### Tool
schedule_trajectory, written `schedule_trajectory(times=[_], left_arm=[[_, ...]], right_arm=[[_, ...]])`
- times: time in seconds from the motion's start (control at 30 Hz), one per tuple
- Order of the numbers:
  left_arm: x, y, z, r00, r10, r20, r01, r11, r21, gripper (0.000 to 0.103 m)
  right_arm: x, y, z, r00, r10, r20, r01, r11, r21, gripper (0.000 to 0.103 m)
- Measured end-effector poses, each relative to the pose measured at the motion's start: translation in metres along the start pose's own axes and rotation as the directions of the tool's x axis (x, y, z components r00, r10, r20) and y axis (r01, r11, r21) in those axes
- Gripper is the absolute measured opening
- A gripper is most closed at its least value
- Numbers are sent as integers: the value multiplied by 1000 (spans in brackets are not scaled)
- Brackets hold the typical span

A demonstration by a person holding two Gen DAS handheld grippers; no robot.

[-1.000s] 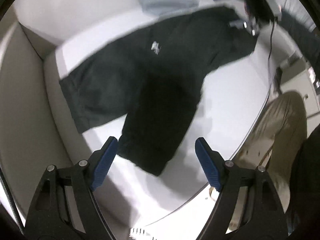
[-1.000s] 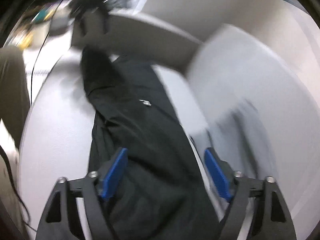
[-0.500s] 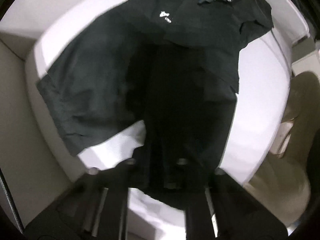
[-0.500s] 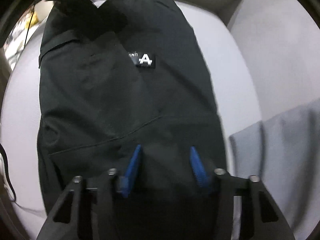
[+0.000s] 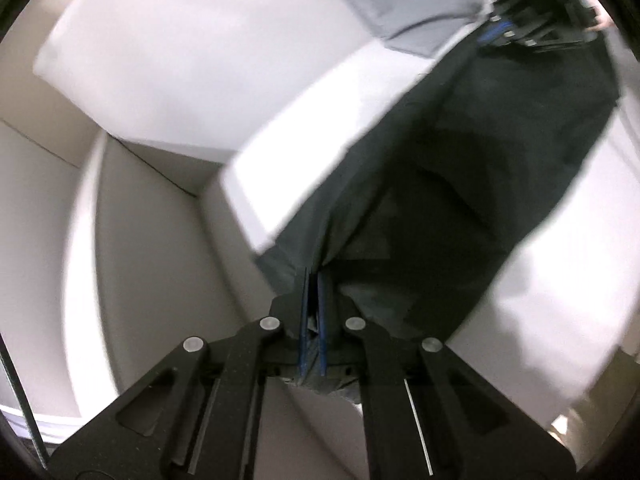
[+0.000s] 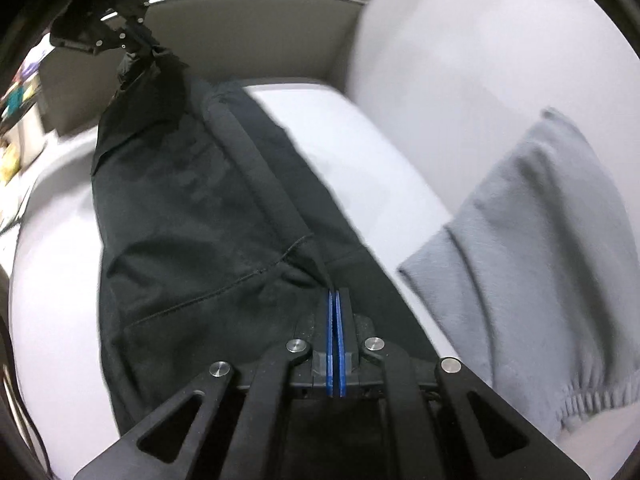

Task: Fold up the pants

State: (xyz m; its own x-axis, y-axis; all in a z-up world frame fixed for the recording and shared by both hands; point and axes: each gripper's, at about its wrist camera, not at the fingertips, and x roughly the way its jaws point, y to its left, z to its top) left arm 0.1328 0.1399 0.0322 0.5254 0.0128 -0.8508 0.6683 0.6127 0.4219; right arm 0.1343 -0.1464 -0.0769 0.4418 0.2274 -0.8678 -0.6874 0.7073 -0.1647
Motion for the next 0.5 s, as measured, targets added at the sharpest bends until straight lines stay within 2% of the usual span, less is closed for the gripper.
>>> schedule_trajectory(times=[0.07,0.13,0.3,0.5], left_arm=[[19,5,17,997,60,-42,-58,998,31,1],[40,4,31,993,89,-80,-85,995,56,1],[97,3,42,984,82,-160,-76,996,39,1],[122,-16,30,979,75,-189,-71,997,26,1]], right_arm=[[10,-5,6,999,-36,-22,36,999,19,2],[19,-11,7,997,-57,-49,59,997,47,2],[45,-11,7,991,-59,-121,70,994,85,2],[59,-9,3,990,-77,-122,89,991,103,2]])
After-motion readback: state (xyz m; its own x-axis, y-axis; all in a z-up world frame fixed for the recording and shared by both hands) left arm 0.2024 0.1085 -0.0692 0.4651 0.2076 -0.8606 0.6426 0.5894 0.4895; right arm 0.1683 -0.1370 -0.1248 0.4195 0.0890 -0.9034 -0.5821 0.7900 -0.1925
